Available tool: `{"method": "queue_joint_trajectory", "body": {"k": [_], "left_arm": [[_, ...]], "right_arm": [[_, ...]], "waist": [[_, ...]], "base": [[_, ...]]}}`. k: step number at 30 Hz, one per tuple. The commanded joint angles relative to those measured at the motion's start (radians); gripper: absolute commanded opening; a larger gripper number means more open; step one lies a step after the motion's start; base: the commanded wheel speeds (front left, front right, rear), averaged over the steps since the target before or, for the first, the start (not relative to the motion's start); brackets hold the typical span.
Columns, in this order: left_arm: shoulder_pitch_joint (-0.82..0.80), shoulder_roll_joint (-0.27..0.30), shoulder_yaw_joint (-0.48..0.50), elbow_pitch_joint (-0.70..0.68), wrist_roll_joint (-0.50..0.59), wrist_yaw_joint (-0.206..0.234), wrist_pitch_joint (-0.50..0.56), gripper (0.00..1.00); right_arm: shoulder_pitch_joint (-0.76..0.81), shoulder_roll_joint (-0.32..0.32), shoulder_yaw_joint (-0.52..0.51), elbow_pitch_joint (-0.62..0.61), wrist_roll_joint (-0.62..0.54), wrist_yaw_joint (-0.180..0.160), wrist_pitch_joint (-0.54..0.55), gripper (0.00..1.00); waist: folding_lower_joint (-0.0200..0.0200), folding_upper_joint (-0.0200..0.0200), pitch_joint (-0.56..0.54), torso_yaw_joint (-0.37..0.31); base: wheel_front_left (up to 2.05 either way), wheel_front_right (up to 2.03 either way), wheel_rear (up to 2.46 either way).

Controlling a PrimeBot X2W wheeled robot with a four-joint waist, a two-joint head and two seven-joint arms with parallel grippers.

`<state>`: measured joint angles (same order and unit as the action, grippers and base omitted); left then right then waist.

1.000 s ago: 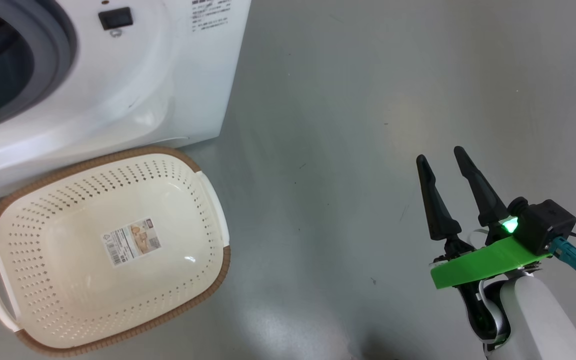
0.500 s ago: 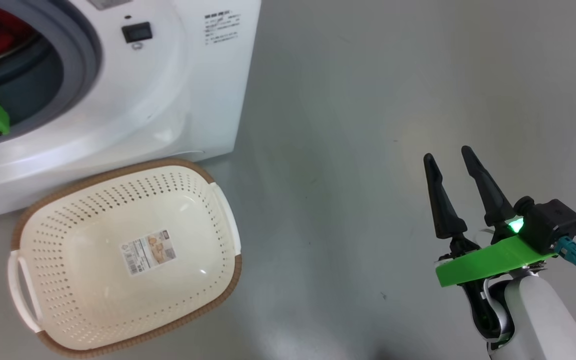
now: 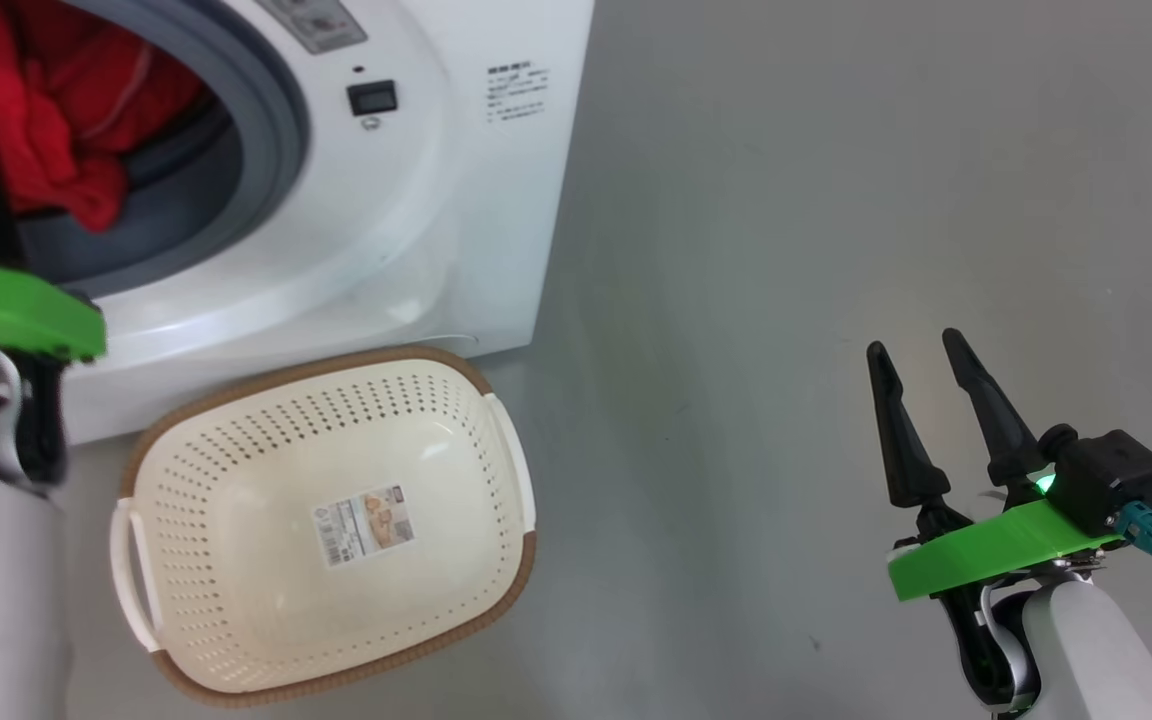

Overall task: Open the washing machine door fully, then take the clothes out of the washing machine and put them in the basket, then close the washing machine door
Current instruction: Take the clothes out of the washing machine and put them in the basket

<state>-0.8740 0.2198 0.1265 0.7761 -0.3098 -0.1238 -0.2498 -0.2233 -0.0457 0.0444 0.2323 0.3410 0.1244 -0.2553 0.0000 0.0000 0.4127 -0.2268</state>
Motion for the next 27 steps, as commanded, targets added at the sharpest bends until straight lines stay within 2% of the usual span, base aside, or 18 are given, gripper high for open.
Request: {"method": "queue_joint_trajectory", "body": {"k": [1,6,12,27], "left_arm": [[0.054,0.029,0.023,-0.078,-0.007,-0.006,-0.012,0.00],[0.183,0.017,-0.009,-0.241,-0.006,-0.007,-0.012,0.00],[0.316,0.005,-0.005,-0.417,-0.004,-0.007,-0.012,0.00],[0.515,-0.090,0.038,-0.780,0.020,-0.007,-0.012,0.00]], "right_arm": [[0.018,-0.005,0.013,-0.019,-0.012,0.006,-0.006,1.00],[0.033,-0.005,0.006,-0.016,-0.024,0.006,-0.006,1.00],[0.046,-0.004,0.007,-0.011,-0.039,0.006,-0.006,1.00],[0.072,-0.004,-0.017,-0.019,-0.051,0.006,-0.006,1.00]], "waist": [[0.0000,0.0000,-0.033,0.031],[0.0000,0.0000,-0.061,0.054],[0.0000,0.0000,-0.081,0.069],[0.0000,0.0000,-0.091,0.097]], "base": [[0.00,0.00,0.00],[0.00,0.00,0.00],[0.00,0.00,0.00],[0.00,0.00,0.00]]}}
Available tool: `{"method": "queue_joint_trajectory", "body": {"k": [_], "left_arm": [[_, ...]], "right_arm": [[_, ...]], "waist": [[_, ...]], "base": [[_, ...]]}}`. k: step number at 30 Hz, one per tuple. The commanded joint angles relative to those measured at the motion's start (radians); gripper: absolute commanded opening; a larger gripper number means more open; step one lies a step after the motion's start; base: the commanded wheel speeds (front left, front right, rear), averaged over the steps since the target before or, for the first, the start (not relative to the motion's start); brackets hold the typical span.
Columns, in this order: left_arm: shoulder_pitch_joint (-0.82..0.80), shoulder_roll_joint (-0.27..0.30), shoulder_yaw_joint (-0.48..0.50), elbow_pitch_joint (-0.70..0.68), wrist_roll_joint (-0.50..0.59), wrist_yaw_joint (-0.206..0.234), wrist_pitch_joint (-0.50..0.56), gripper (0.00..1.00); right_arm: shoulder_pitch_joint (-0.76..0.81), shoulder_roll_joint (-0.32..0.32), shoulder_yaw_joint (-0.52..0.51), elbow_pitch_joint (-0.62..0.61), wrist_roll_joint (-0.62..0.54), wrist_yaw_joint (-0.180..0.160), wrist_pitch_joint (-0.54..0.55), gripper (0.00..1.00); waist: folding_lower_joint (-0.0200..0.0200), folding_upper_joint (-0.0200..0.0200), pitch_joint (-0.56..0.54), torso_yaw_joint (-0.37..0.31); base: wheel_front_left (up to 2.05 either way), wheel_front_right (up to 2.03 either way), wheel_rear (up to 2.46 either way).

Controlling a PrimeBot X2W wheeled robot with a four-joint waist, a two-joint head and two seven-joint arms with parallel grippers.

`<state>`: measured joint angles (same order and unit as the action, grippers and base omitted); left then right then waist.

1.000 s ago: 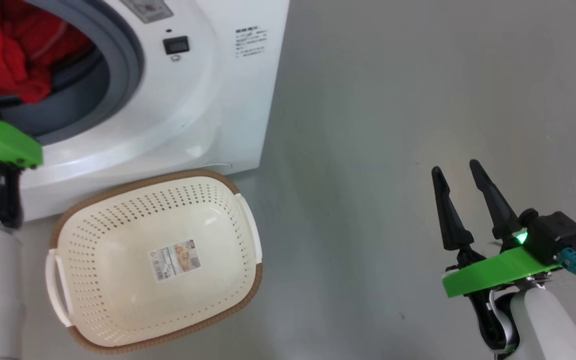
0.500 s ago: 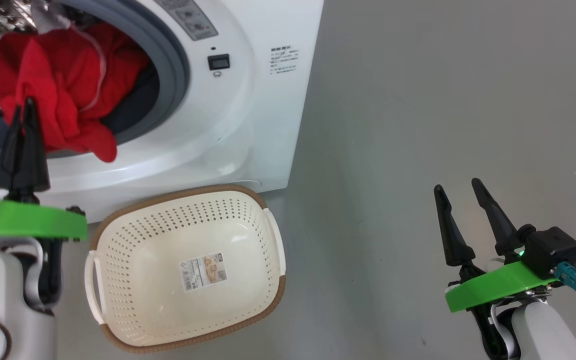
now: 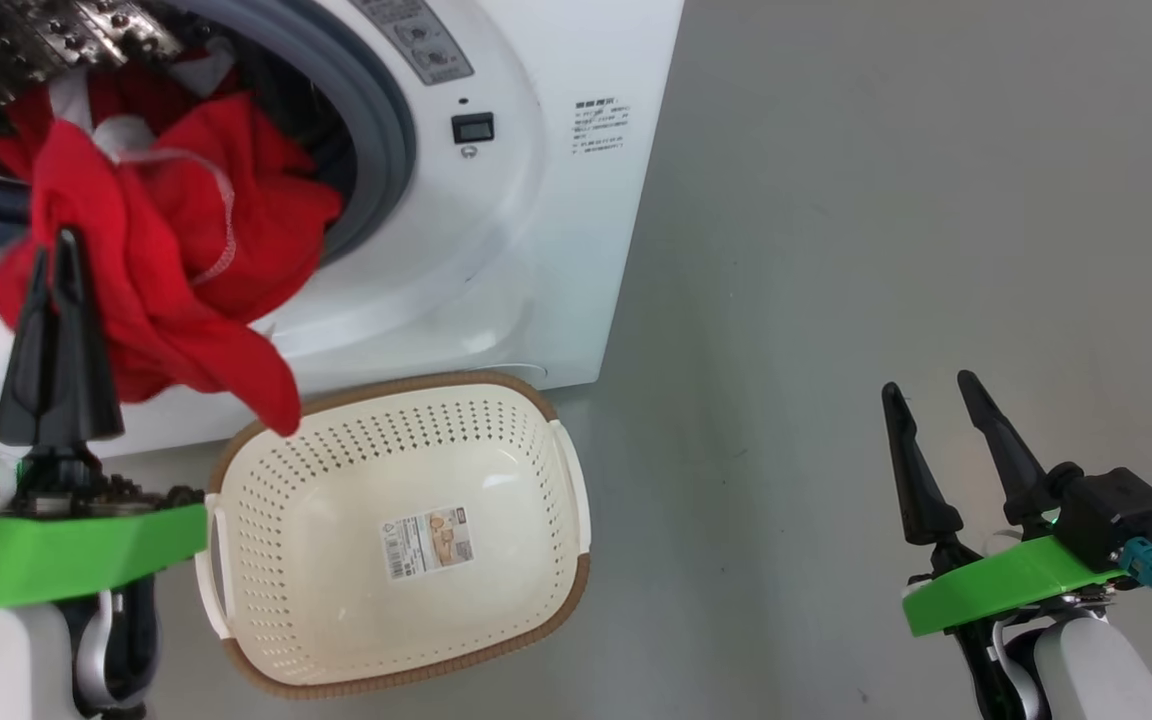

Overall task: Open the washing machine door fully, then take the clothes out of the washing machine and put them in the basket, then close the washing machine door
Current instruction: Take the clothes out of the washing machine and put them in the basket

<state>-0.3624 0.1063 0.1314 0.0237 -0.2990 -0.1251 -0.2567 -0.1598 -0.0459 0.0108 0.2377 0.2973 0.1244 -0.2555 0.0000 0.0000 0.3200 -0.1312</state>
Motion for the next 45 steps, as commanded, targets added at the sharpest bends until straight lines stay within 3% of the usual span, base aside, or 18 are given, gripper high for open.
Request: {"method": "queue_joint_trajectory", "body": {"k": [1,5,15,25,45], "left_arm": [[0.009,0.018,0.033,-0.051,0.011,-0.005,-0.005,0.00],[0.030,0.001,0.029,-0.100,0.017,-0.005,-0.005,0.00],[0.056,-0.013,0.009,0.021,0.016,-0.006,-0.005,0.00],[0.060,-0.021,-0.031,0.264,0.018,-0.006,-0.005,0.00],[-0.150,0.049,-0.156,0.711,0.002,-0.006,-0.005,0.00]], "right_arm": [[0.007,-0.004,0.016,-0.026,-0.007,0.006,-0.006,1.00],[0.004,-0.004,0.013,-0.028,-0.005,0.006,-0.006,1.00],[-0.016,-0.004,0.026,-0.028,0.010,0.006,-0.006,1.00],[-0.043,-0.004,0.031,-0.035,0.032,0.006,-0.006,1.00],[-0.115,-0.004,0.047,-0.061,0.072,0.006,-0.006,1.00]], "waist": [[0.0000,0.0000,0.004,0.003],[0.0000,0.0000,0.010,0.007],[0.0000,0.0000,0.039,-0.006],[0.0000,0.0000,0.107,-0.030],[0.0000,0.0000,0.306,-0.075]], "base": [[0.00,0.00,0.00],[0.00,0.00,0.00],[0.00,0.00,0.00],[0.00,0.00,0.00],[0.00,0.00,0.00]]}}
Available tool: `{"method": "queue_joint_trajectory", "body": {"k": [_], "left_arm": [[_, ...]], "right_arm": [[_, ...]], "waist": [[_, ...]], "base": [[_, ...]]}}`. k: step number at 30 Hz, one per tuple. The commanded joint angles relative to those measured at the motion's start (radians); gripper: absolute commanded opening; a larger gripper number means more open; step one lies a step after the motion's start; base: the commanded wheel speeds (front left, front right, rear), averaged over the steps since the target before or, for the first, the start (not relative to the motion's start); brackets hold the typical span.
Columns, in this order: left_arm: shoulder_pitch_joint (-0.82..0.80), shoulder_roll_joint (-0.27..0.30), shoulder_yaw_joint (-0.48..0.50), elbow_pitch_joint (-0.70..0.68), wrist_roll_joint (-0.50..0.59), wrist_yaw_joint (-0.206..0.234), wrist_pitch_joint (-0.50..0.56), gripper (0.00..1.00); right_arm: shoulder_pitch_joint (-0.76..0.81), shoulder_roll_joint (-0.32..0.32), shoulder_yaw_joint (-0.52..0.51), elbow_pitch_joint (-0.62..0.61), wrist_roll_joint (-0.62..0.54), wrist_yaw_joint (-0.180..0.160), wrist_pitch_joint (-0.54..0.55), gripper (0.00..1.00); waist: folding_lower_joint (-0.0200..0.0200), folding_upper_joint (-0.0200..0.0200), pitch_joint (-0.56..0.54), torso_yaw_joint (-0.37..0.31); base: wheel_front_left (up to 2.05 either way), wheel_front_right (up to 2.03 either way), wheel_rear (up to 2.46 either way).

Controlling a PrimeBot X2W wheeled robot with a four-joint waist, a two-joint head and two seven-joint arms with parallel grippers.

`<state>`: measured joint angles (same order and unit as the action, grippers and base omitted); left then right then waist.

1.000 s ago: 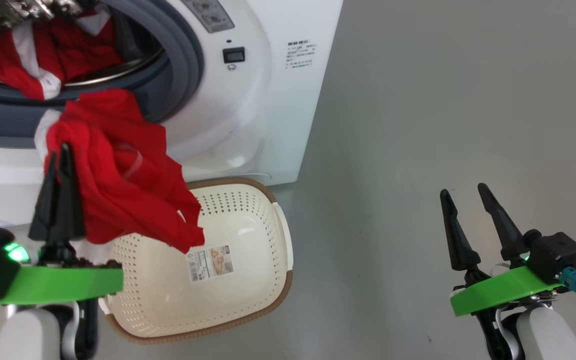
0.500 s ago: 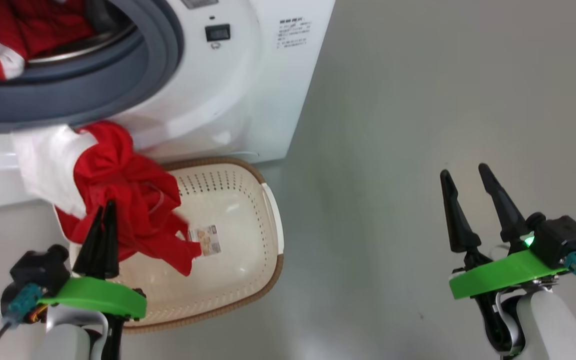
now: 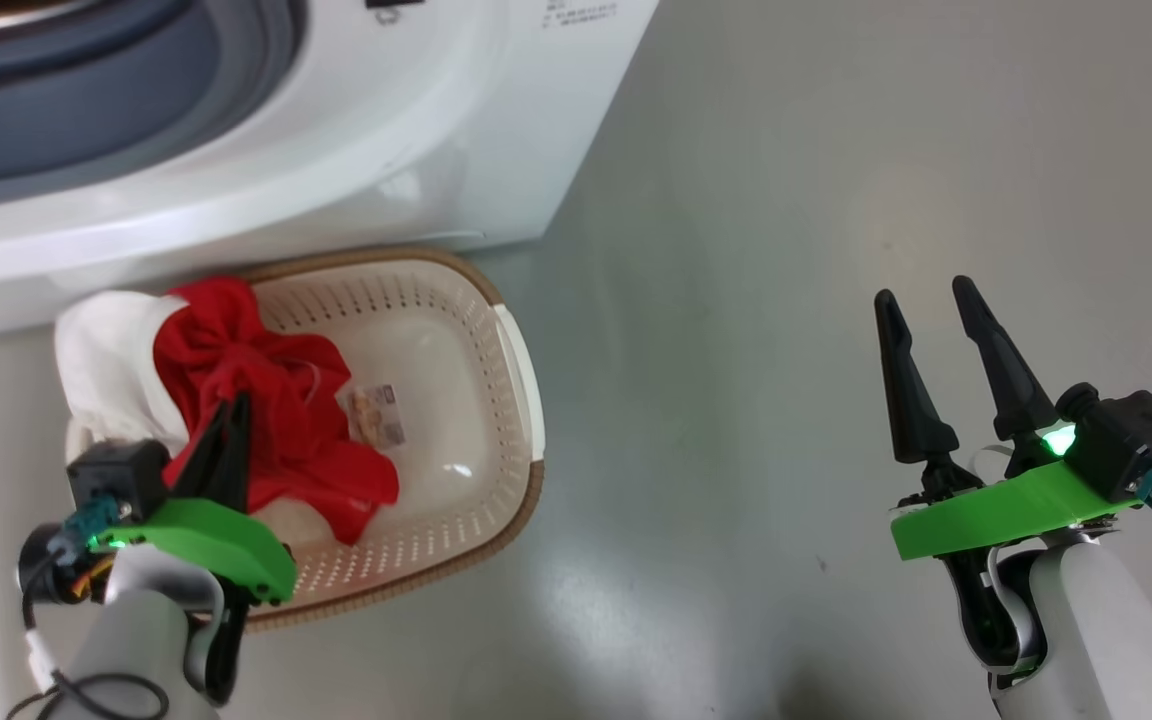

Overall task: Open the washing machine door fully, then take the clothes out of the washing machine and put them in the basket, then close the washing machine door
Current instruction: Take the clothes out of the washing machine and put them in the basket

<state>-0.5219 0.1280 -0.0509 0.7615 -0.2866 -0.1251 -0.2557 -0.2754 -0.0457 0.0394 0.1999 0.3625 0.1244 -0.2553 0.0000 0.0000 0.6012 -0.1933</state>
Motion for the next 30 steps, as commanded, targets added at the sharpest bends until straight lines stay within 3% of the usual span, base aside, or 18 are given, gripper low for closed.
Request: {"method": "queue_joint_trajectory", "body": {"k": [1,11,13,14,15,16,18,19,21,30], "left_arm": [[-0.002,0.032,0.020,-0.005,-0.010,-0.006,-0.006,0.00],[-0.106,0.073,-0.030,0.168,-0.029,-0.006,-0.006,0.00],[-0.120,0.079,-0.027,0.184,-0.034,-0.006,-0.006,0.12],[-0.126,0.080,-0.026,0.190,-0.036,-0.006,-0.006,0.26],[-0.130,0.081,-0.025,0.194,-0.037,-0.006,-0.006,0.32],[-0.133,0.083,-0.022,0.197,-0.038,-0.006,-0.006,0.45],[-0.138,0.085,-0.017,0.201,-0.039,-0.006,-0.006,0.82],[-0.140,0.085,-0.015,0.202,-0.040,-0.006,-0.006,0.96],[-0.142,0.084,-0.009,0.203,-0.041,-0.006,-0.006,1.00],[-0.108,0.060,0.022,0.174,-0.040,-0.006,-0.006,1.00]], "right_arm": [[-0.002,-0.004,0.020,-0.024,0.009,0.006,-0.006,1.00],[-0.021,-0.004,0.032,-0.035,0.020,0.006,-0.006,1.00],[-0.023,-0.004,0.031,-0.037,0.020,0.006,-0.006,1.00],[-0.023,-0.004,0.030,-0.037,0.021,0.006,-0.006,1.00],[-0.023,-0.004,0.030,-0.037,0.020,0.006,-0.006,1.00],[-0.023,-0.004,0.030,-0.038,0.020,0.006,-0.006,1.00],[-0.022,-0.004,0.028,-0.037,0.019,0.006,-0.006,1.00],[-0.022,-0.004,0.028,-0.037,0.018,0.006,-0.006,1.00],[-0.022,-0.004,0.026,-0.036,0.017,0.006,-0.006,1.00],[-0.017,-0.004,0.012,-0.019,0.002,0.006,-0.006,1.00]], "waist": [[0.0000,0.0000,0.035,-0.016],[0.0000,0.0000,0.107,-0.039],[0.0000,0.0000,0.114,-0.041],[0.0000,0.0000,0.116,-0.041],[0.0000,0.0000,0.116,-0.041],[0.0000,0.0000,0.117,-0.041],[0.0000,0.0000,0.116,-0.040],[0.0000,0.0000,0.115,-0.039],[0.0000,0.0000,0.111,-0.037],[0.0000,0.0000,0.041,-0.016]], "base": [[0.00,0.00,0.00],[0.00,0.00,0.00],[0.00,0.00,0.00],[0.00,0.00,0.00],[0.00,0.00,0.00],[0.00,0.00,0.00],[0.00,0.00,0.00],[0.00,0.00,0.00],[0.00,0.00,0.00],[0.00,0.00,0.00]]}}
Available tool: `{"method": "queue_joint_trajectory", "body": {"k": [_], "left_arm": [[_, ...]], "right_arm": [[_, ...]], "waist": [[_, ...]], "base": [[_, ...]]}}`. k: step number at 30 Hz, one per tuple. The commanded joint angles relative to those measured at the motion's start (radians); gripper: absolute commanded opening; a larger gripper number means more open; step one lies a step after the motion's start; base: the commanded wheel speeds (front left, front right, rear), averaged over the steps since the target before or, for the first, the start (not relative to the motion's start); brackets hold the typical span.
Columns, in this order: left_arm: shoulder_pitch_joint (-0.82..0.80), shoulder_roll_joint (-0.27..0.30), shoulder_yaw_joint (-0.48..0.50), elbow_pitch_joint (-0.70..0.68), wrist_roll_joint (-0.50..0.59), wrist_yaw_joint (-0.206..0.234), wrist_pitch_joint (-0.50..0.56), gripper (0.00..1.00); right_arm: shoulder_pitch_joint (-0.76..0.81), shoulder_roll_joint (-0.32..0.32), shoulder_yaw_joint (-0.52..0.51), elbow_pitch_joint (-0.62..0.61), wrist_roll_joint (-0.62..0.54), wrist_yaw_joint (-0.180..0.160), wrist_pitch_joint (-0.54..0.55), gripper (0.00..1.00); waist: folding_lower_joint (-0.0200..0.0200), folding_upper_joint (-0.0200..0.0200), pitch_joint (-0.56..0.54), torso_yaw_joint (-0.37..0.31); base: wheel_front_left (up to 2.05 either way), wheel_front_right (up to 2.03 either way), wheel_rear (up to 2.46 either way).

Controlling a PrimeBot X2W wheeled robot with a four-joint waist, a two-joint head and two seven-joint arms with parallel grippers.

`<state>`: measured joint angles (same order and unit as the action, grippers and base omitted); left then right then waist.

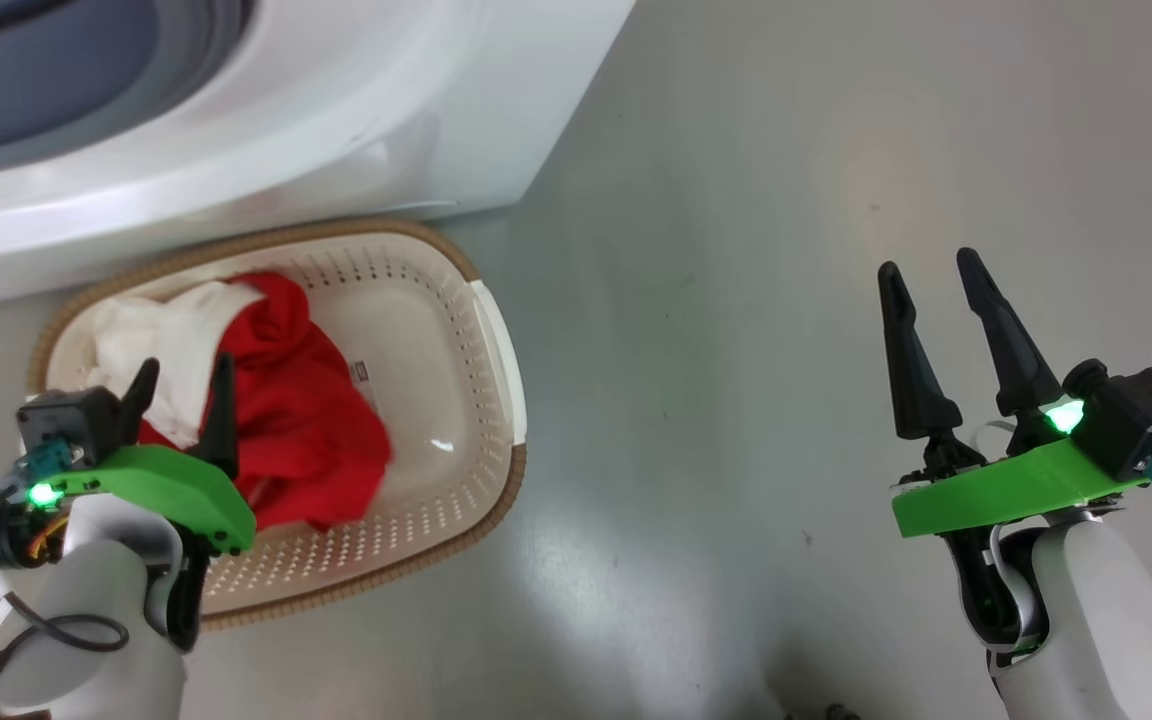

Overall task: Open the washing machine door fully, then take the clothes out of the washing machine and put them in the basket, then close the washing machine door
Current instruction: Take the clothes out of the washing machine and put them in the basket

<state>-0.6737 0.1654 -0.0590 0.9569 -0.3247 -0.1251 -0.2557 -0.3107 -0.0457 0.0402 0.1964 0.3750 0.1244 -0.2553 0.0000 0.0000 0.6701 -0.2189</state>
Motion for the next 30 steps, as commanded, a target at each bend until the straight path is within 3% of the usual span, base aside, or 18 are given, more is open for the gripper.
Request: {"method": "queue_joint_trajectory", "body": {"k": [1,30], "left_arm": [[0.050,0.021,0.033,-0.028,-0.004,-0.006,-0.006,1.00],[0.357,-0.066,0.152,-0.445,0.071,-0.006,-0.006,1.00]], "right_arm": [[0.019,-0.004,0.010,-0.014,-0.013,0.006,-0.006,1.00],[0.181,-0.004,-0.027,0.055,-0.103,0.006,-0.006,1.00]], "waist": [[0.0000,0.0000,-0.040,0.012],[0.0000,0.0000,-0.416,0.114]], "base": [[0.00,0.00,0.00],[0.00,0.00,0.00]]}}
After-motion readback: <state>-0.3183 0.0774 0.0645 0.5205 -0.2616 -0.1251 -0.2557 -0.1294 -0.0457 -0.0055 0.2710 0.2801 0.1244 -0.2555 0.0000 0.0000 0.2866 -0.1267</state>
